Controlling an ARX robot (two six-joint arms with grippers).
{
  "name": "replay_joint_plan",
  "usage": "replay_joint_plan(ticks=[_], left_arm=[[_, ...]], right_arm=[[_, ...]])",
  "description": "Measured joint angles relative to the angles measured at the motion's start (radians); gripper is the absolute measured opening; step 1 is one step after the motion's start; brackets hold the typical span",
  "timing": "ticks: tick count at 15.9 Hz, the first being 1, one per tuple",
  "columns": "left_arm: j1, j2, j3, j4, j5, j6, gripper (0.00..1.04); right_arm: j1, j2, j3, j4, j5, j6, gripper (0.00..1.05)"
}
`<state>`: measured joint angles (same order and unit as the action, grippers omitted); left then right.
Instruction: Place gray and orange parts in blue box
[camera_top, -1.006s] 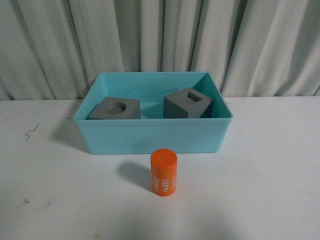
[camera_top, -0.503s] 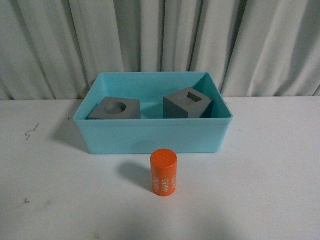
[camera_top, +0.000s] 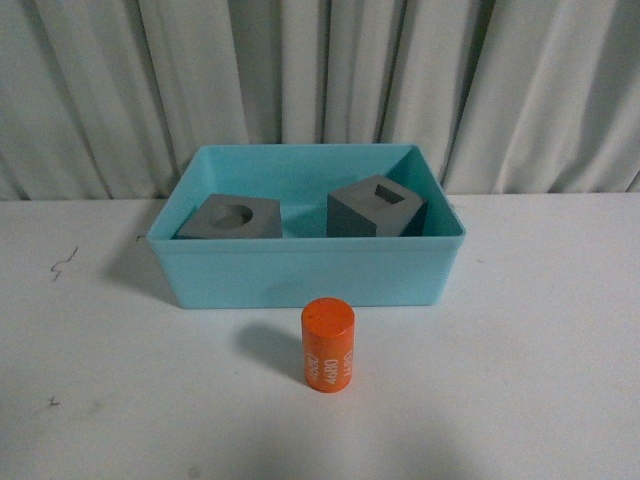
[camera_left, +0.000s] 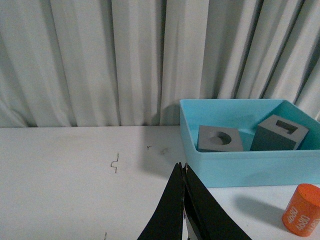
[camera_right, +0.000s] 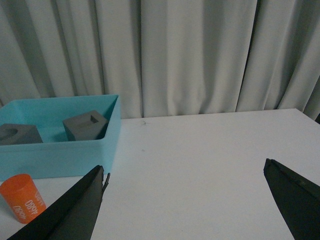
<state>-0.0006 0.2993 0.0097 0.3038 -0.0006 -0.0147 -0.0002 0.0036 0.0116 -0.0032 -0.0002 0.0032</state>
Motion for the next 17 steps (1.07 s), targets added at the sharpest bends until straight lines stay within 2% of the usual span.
replay_joint_plan(ticks=[7,9,10,17], left_arm=[[0.0,-0.083,0.0,-0.084,0.0,0.0,0.02],[0.0,-0.153,0.001,-0.171,0.0,0.0,0.02],[0.0,-0.26,0.0,-0.317,0.002,0.0,0.05],[0.0,-0.294,0.0,-0.307,0.0,0.0,0.88]], right_arm=[[0.0,0.0,0.0,0.0,0.0,0.0,0.98],[0.0,0.0,0.0,0.0,0.0,0.0,0.98],[0.0,0.0,0.0,0.0,0.0,0.0,0.98],[0.0,0.0,0.0,0.0,0.0,0.0,0.98]])
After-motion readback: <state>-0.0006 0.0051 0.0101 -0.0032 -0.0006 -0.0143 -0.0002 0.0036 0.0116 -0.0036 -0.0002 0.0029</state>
